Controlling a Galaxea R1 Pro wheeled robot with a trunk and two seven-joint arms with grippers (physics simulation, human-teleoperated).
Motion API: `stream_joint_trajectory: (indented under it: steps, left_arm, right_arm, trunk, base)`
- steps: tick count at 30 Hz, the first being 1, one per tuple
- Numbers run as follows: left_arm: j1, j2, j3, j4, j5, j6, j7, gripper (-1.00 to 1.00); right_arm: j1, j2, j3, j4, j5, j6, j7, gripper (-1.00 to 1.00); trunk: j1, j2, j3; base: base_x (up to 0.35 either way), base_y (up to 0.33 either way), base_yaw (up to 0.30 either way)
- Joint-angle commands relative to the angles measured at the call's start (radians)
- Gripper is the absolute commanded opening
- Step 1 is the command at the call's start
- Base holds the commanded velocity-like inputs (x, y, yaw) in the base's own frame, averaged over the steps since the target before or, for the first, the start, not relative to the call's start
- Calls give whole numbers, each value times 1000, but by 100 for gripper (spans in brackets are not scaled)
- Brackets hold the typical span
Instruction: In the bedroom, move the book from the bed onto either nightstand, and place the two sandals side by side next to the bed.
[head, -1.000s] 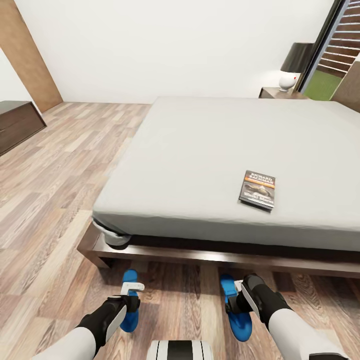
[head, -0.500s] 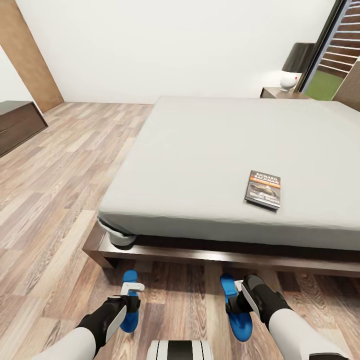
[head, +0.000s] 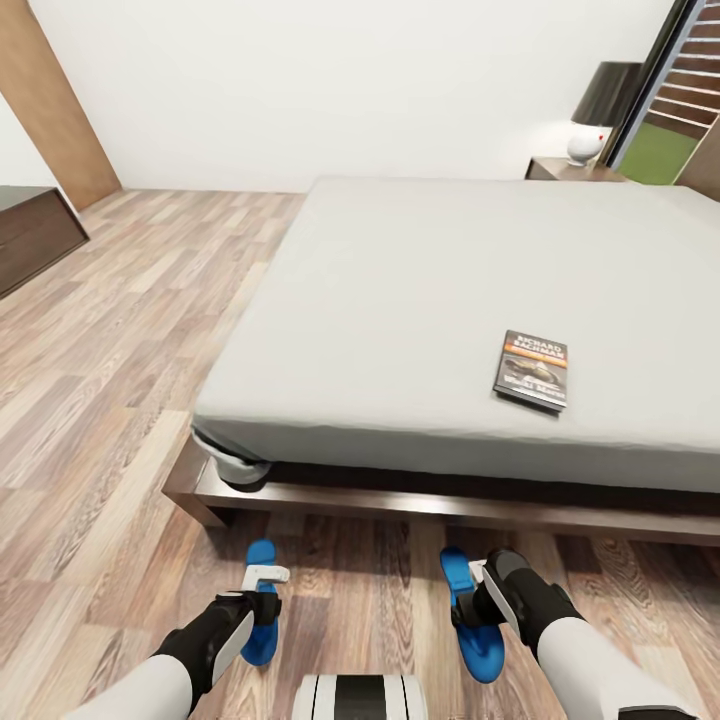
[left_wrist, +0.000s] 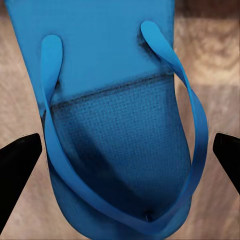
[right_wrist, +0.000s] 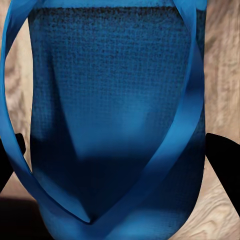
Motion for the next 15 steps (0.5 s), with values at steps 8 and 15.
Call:
stream_joint_trajectory:
  steps: [8,15]
  left_arm:
    - [-4,-3,-7,-6,10,5,8,-100]
    - [-16,-2,-8,-54,9,16,6,-100]
  right_arm:
    - [0,-1,3,-2,11,3,10,-100]
    - [0,-2,3,-2,11,3,14,-100]
  trunk:
    - [3,-2,-32]
    - [6,-4,-59]
  base:
    - [0,0,0]
    - [0,0,0]
